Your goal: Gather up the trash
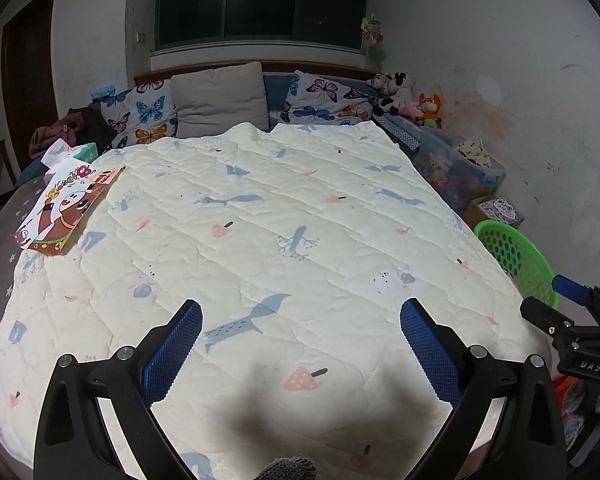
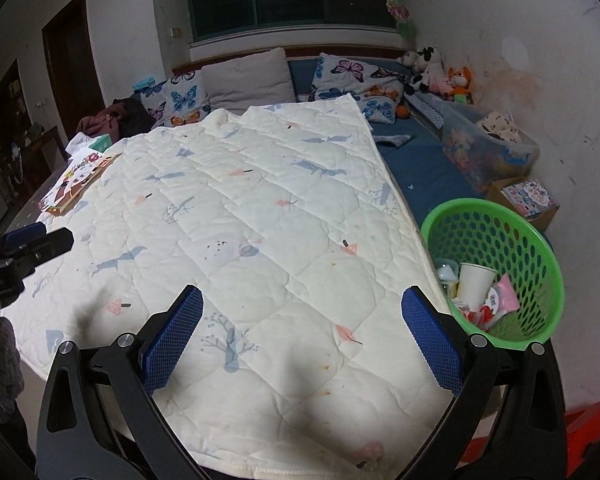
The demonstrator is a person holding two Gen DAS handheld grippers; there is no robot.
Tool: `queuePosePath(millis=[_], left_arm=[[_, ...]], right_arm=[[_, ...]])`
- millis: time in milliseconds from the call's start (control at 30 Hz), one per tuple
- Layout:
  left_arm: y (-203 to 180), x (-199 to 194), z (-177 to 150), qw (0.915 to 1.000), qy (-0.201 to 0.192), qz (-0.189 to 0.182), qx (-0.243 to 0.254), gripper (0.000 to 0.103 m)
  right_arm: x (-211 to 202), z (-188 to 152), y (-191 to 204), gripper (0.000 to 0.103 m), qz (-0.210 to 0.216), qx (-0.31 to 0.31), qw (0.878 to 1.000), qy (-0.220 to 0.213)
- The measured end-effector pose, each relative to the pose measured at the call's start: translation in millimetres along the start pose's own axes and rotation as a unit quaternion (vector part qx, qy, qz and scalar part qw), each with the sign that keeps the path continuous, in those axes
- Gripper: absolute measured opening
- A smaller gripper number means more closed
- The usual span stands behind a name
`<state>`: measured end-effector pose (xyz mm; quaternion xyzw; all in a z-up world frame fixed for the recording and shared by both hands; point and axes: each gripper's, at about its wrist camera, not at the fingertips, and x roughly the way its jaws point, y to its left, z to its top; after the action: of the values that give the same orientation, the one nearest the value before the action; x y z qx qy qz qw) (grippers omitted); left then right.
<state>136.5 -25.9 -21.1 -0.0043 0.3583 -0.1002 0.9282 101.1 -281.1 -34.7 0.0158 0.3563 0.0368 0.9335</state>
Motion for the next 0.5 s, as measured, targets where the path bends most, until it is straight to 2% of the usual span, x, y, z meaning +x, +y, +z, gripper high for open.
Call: queuePosePath(millis=[500], left_arm=[[0.1, -15.4, -5.4, 0.9995, -0.028, 0.01, -0.002, 0.096]], right_arm=[[-9.8, -2.6, 13.1, 0.099, -0.008, -0.008, 1.0, -0.014]])
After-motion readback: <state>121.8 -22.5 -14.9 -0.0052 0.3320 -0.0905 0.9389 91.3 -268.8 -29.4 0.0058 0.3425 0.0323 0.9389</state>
